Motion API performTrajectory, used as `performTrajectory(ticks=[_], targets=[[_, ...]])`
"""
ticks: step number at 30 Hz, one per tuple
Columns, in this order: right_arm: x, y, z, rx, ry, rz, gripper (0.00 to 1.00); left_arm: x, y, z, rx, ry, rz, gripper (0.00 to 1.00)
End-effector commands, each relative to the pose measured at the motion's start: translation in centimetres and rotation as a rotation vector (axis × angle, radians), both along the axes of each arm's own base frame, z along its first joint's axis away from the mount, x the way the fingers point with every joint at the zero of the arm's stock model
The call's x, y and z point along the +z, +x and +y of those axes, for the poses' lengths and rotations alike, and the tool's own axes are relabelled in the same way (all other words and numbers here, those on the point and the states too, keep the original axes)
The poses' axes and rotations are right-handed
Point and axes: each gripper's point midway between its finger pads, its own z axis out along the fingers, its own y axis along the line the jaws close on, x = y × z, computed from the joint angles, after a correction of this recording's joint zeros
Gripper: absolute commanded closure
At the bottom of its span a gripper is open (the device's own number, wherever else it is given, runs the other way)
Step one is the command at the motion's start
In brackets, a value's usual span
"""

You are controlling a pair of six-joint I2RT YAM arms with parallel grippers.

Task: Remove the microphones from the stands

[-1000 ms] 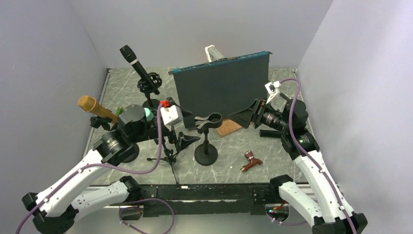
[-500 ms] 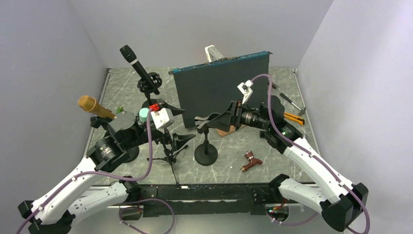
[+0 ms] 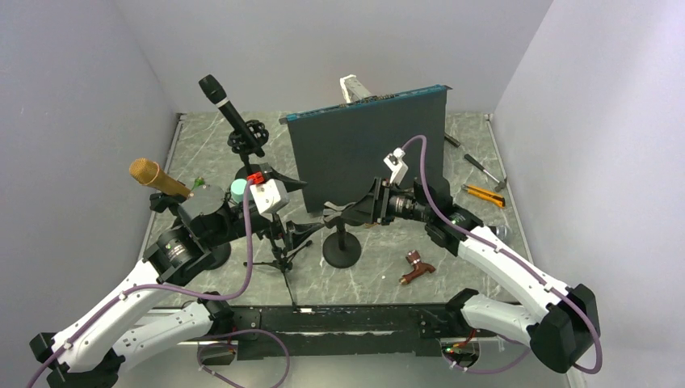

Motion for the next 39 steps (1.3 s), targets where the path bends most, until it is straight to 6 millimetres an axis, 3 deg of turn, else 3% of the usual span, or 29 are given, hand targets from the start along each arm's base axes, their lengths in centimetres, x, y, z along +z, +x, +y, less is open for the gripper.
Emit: performTrajectory(ticks=[1,4,7,13,17,20,29,39], targets=[[-3.1,0.1,-0.5,-0.032,-0.039,0.035,0.64,1.6,-0.3,0.1,-0.010,-0.041,-0.052,0.01],[-4.8,-0.5,-0.6,-0.020,-0.044,0.069,0.65,1.6,-0.3,0.0,-0.013,-0.042,-0.050,0.01],[-5.1,-0.4,-0.4,-0.016,-0.032,0.063,0.69,1.6,-0.4,-0.1,-0.019,-0.043,-0.045,0.01],[-1.5,1.4,-0.7,-0.089,-0.012,-0.034,0.85,1.5,-0.2,0.0,-0.008,-0.039,-0.046,0.01],[-0.5,2.7,-2.3,-0.170,-0.038,-0.053,0.90,1.6,-0.3,0.2,-0.006,-0.044,-0.052,0.01],[-1.0,2.8,-3.2,-0.178,-0.040,-0.015,0.94,1.8,-0.4,0.3,-0.007,-0.048,-0.057,0.01],[-2.2,3.0,-8.8,-0.285,-0.079,0.019,0.95,2.2,-0.7,0.4,-0.013,-0.057,-0.064,0.01],[-3.3,5.3,-15.3,-0.449,-0.177,-0.006,0.95,2.4,-0.7,0.7,0.001,-0.067,-0.071,0.01]])
